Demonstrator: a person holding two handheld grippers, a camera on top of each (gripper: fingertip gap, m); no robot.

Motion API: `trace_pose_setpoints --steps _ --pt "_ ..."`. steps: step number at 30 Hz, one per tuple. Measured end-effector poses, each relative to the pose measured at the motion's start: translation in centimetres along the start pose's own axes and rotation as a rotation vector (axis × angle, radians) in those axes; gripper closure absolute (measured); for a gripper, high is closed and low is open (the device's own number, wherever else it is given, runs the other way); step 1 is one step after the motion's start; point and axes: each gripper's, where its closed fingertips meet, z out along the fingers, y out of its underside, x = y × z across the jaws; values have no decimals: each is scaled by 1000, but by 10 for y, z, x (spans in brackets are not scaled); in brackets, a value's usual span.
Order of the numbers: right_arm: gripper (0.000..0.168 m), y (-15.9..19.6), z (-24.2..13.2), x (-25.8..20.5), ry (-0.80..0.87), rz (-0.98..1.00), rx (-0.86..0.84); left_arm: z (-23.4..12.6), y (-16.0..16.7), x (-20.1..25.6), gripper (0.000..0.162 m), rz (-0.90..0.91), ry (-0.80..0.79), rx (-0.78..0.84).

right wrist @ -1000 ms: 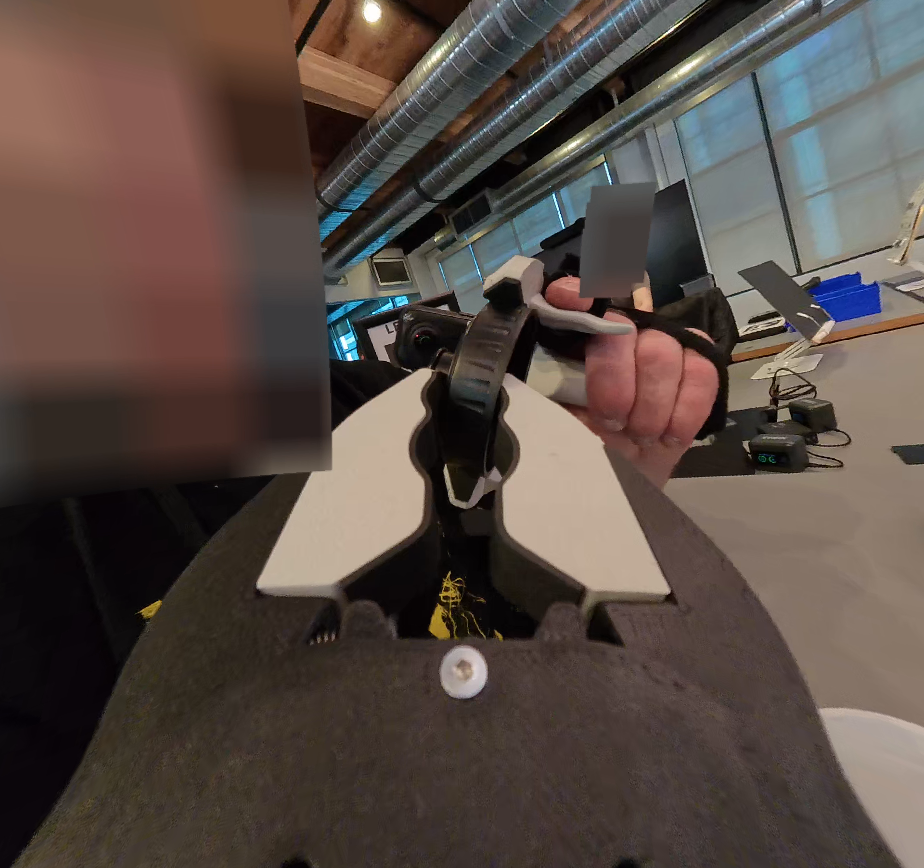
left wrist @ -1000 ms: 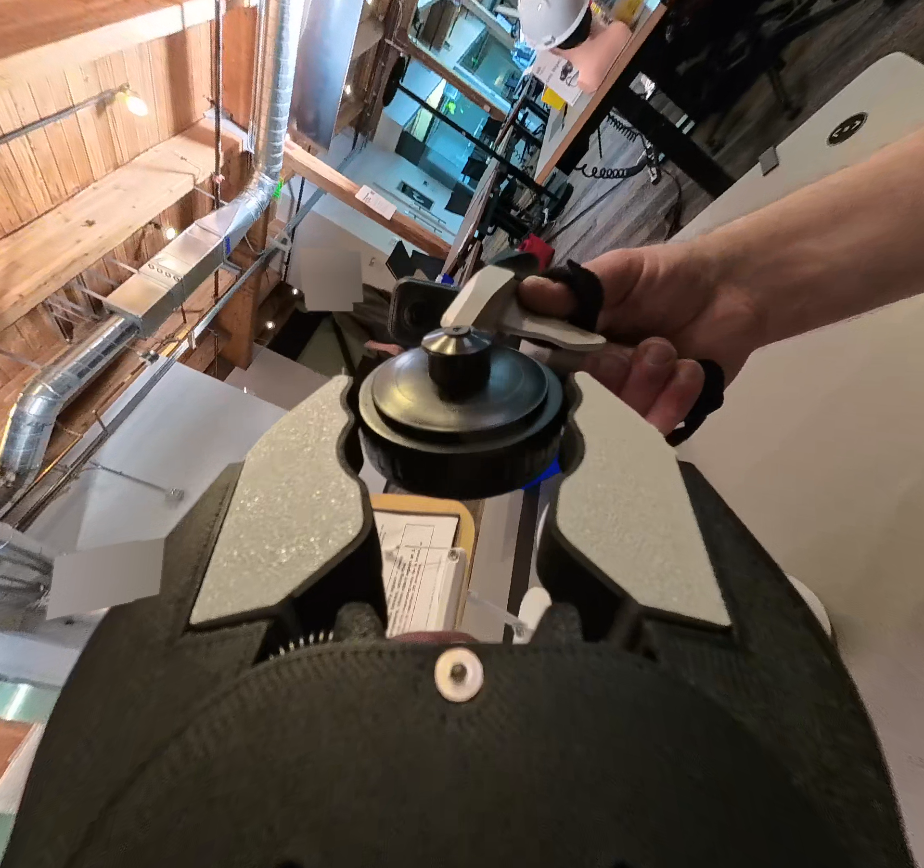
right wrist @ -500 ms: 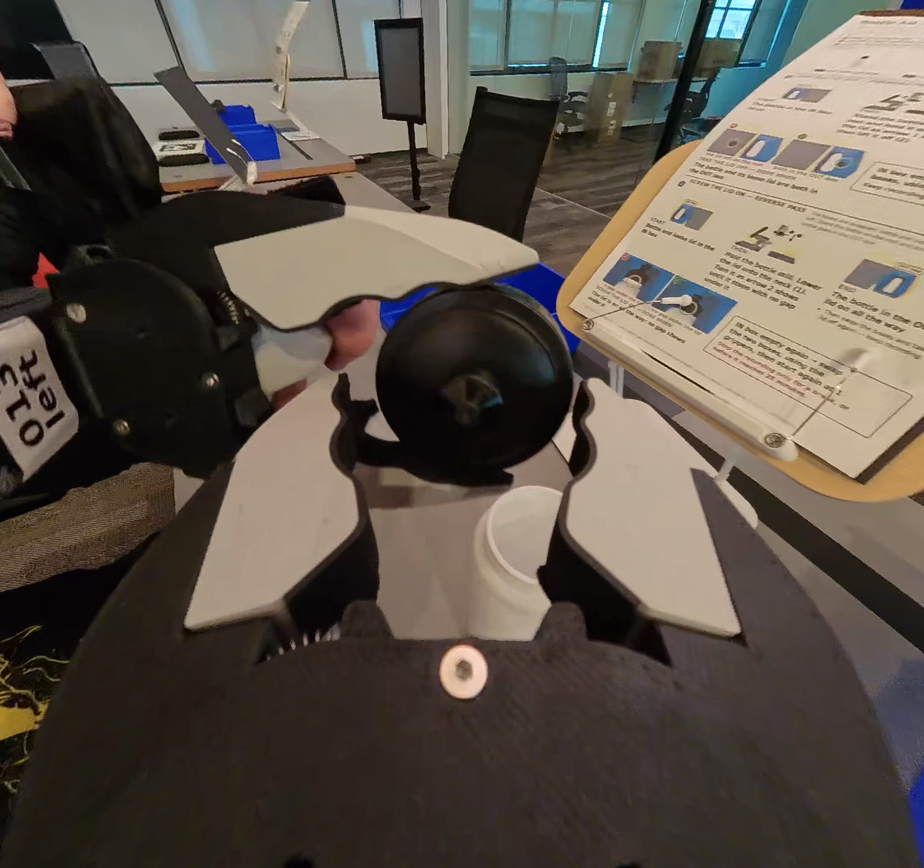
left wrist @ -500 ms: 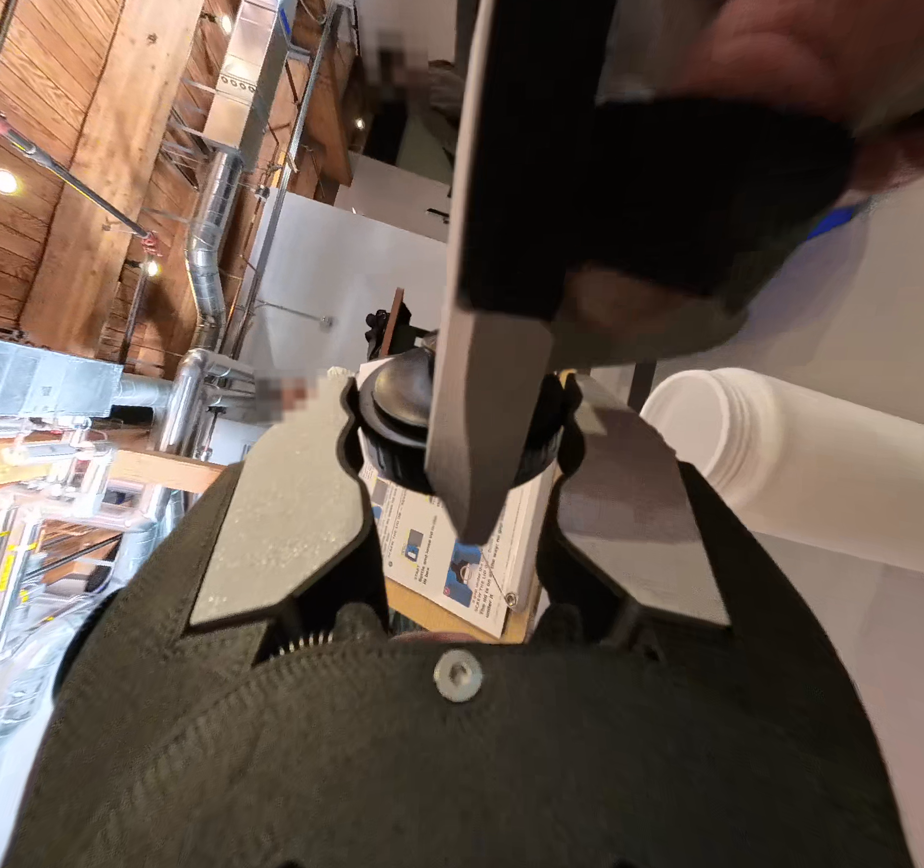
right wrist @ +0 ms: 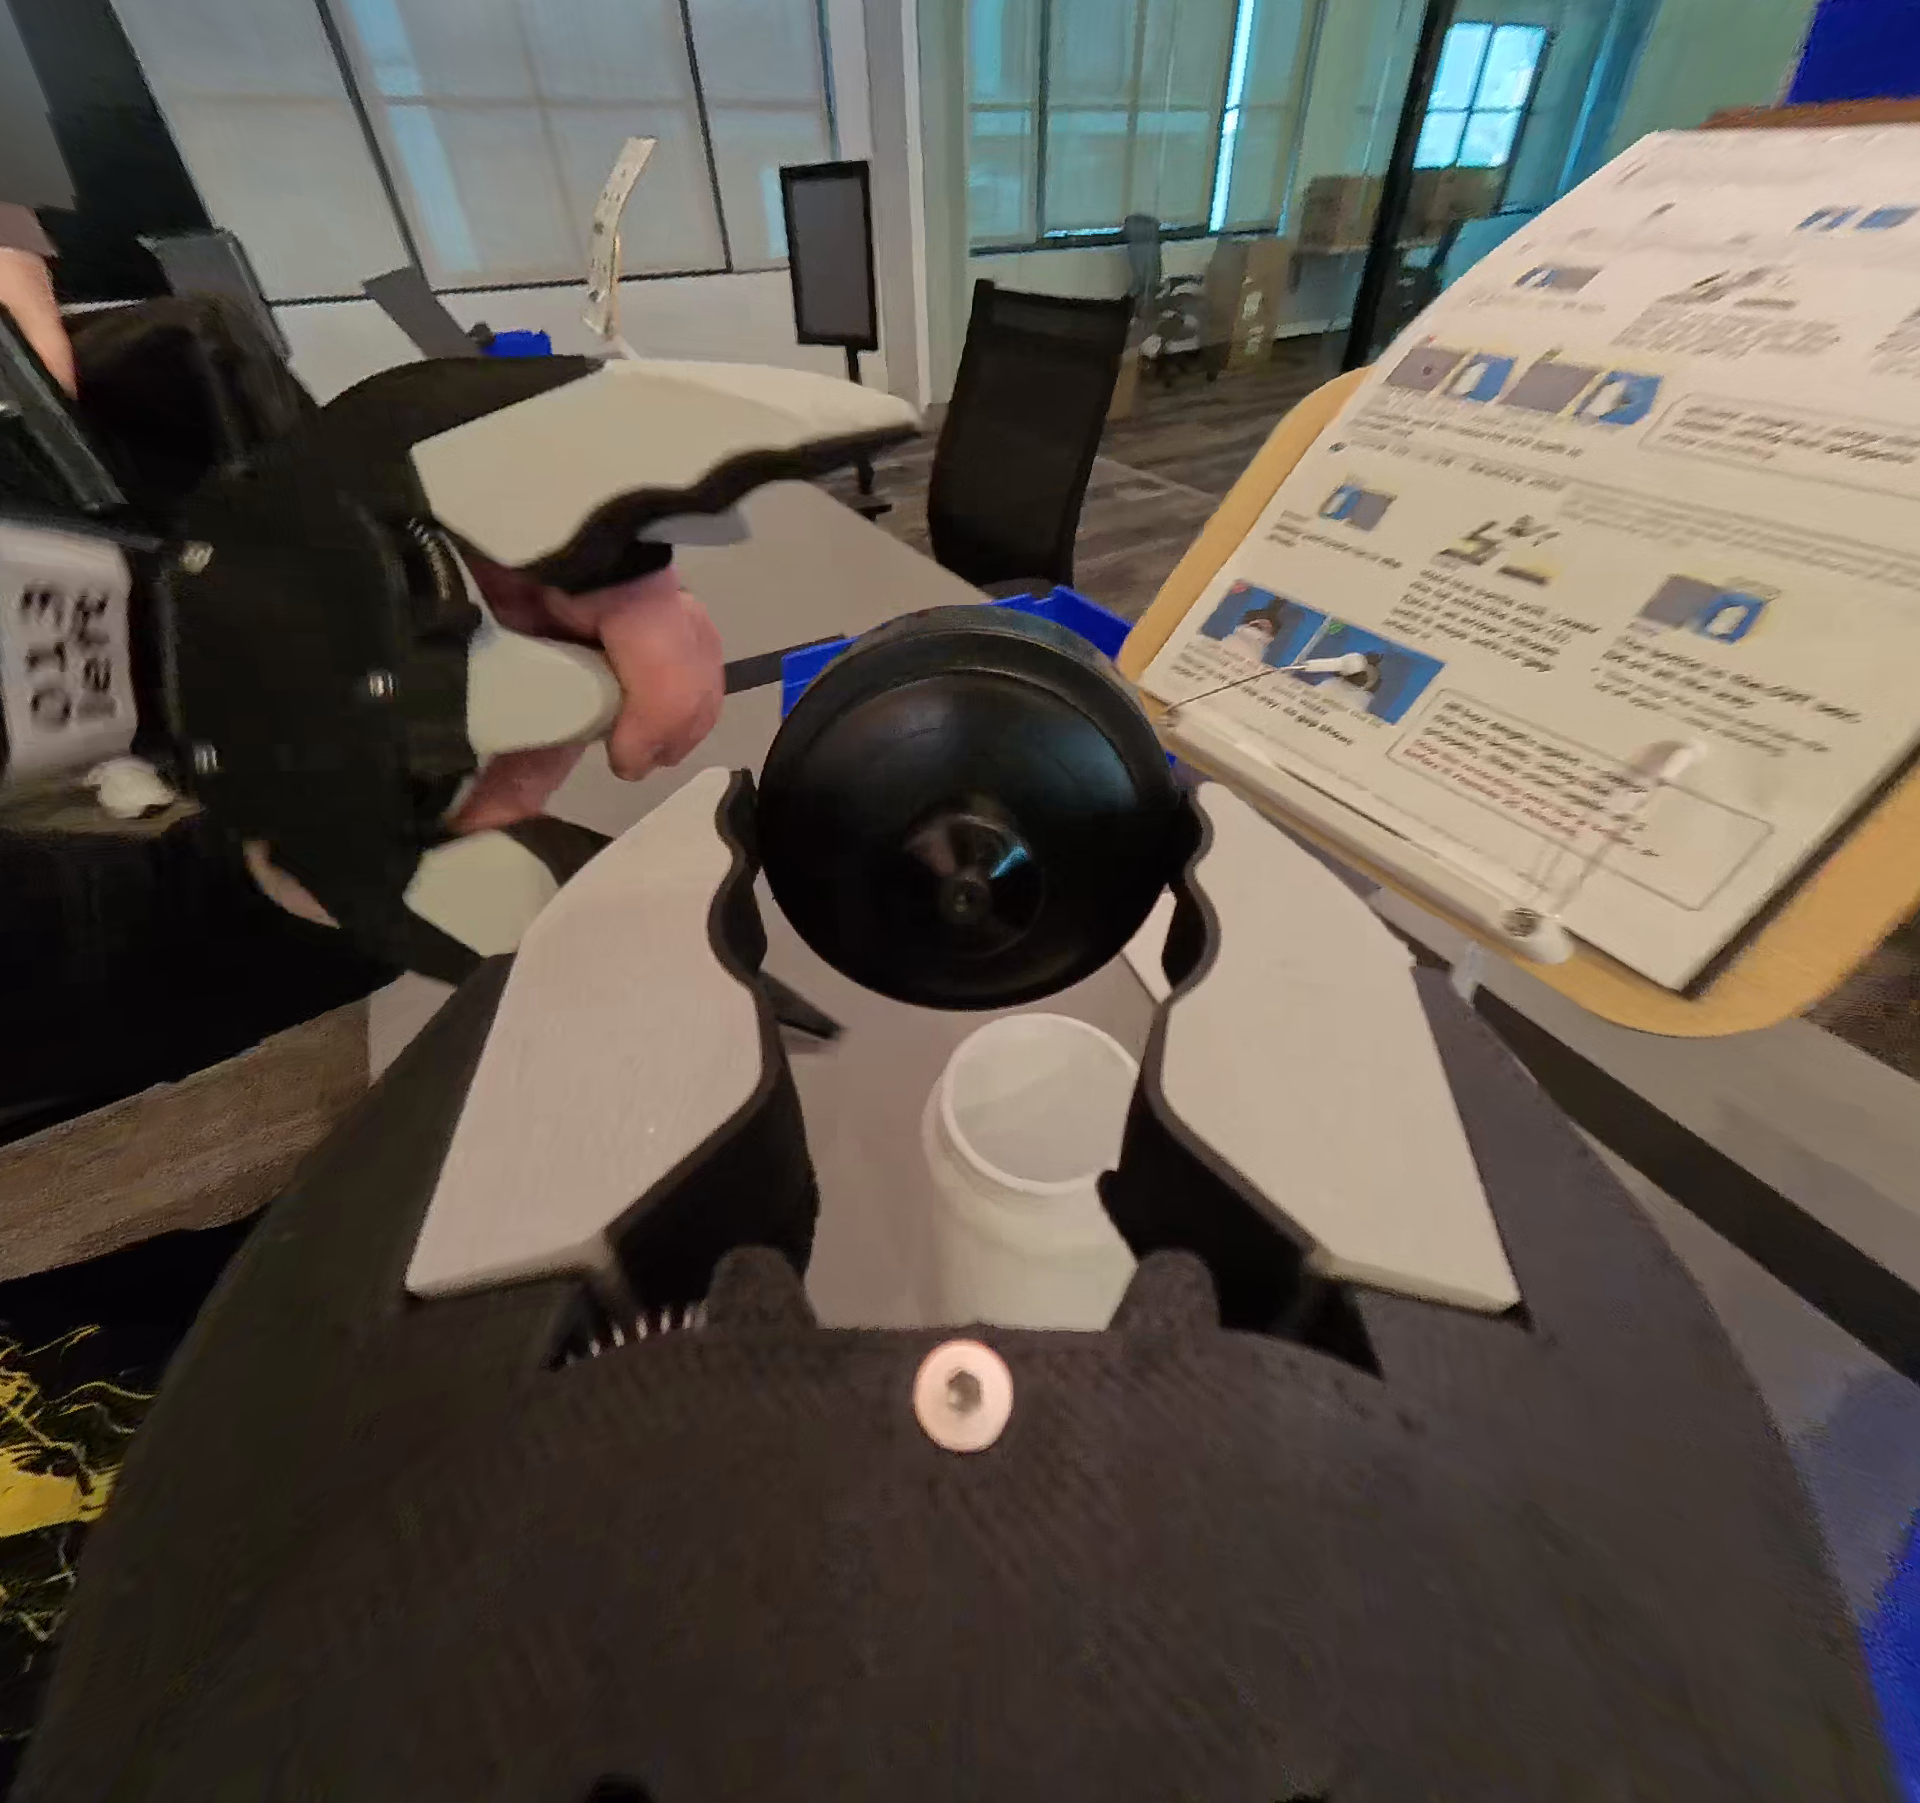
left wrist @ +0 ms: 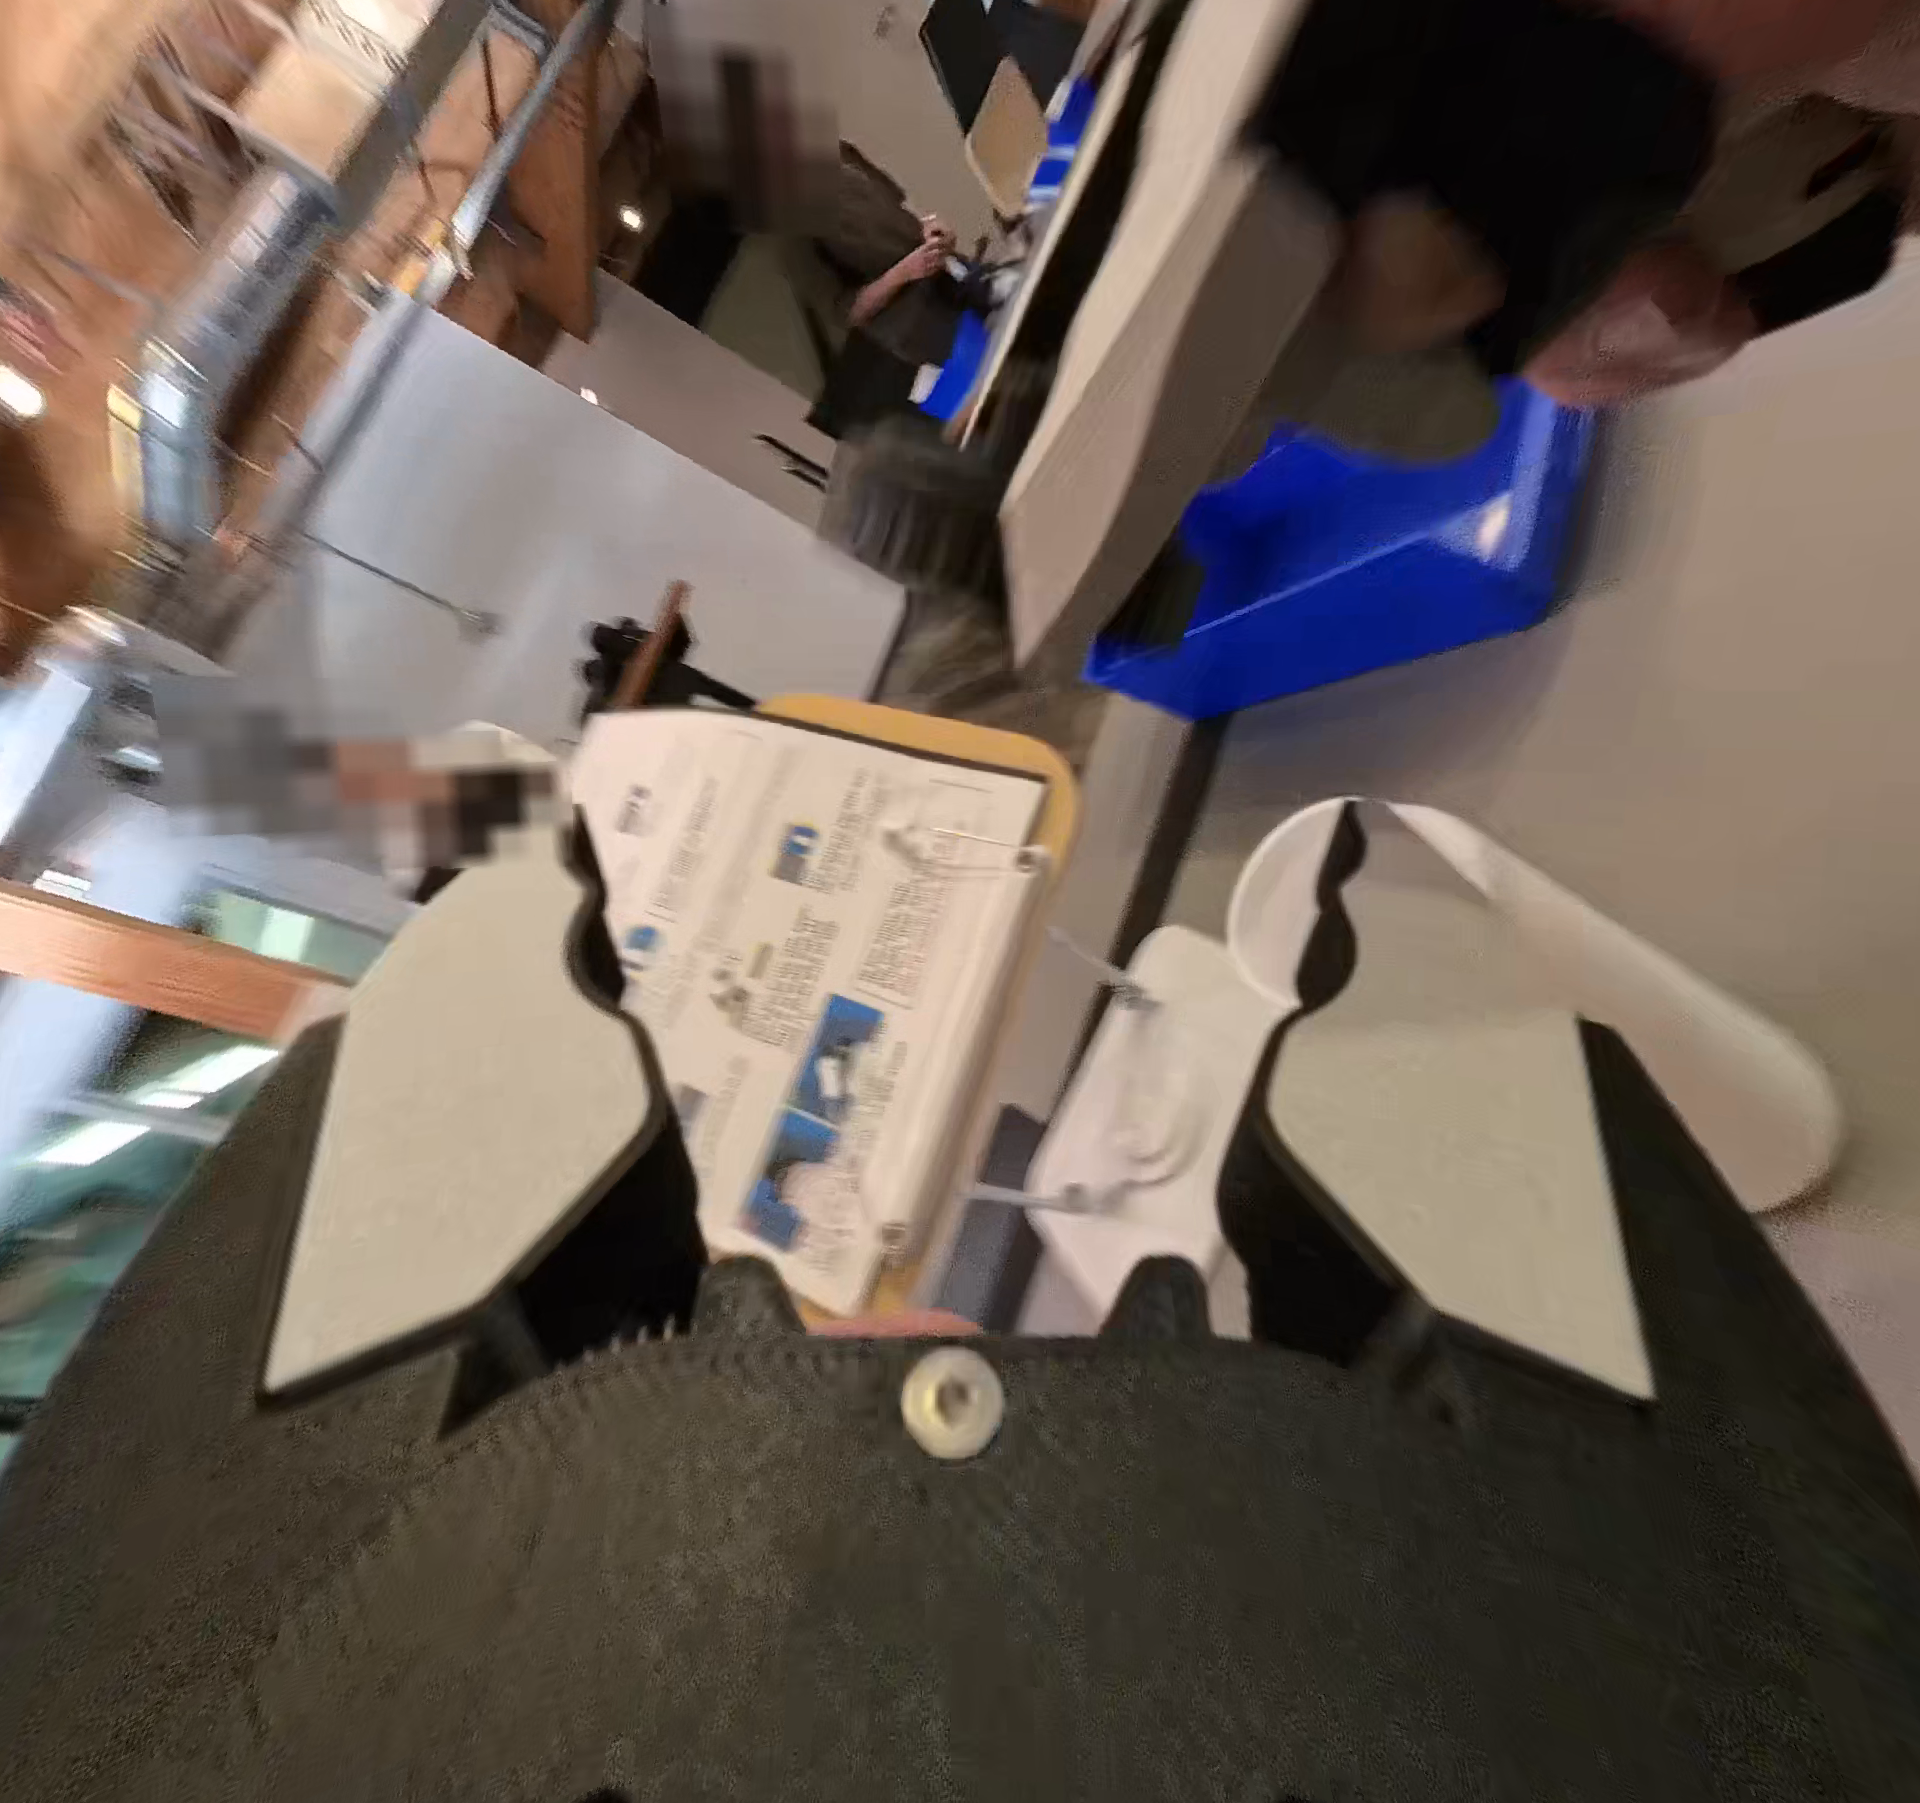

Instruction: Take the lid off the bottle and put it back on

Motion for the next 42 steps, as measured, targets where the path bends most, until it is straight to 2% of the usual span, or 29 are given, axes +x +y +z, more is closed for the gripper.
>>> trace_pose_setpoints --steps 3,6,11,14,20,24,26,29,32,38,42 --pt "92 -3 -23 18 50 -13 11 -9 24 7 26 -296 147 84" --pt "92 3 -33 28 56 0 -2 3 64 46 16 -495 292 69" --pt "92 23 -30 30 22 29 -34 29 90 115 22 -701 470 159" --pt "92 30 -28 31 3 48 -43 46 98 145 25 -746 532 175" --pt "92 43 -26 37 6 57 -66 62 90 174 38 -789 591 222" --pt "92 49 -21 40 -20 71 -79 65 89 181 67 -793 620 243" --pt "92 53 -18 39 -57 68 -108 65 87 183 73 -794 635 260" --pt "92 60 -13 34 -158 28 -223 67 86 183 74 -806 636 269" --pt "92 68 -8 32 -268 -63 -428 68 85 184 75 -806 642 274" --pt "92 94 7 30 -482 -374 -886 69 83 186 75 -808 663 286" --pt "92 111 11 28 -579 -548 -1110 68 83 185 75 -817 670 296"
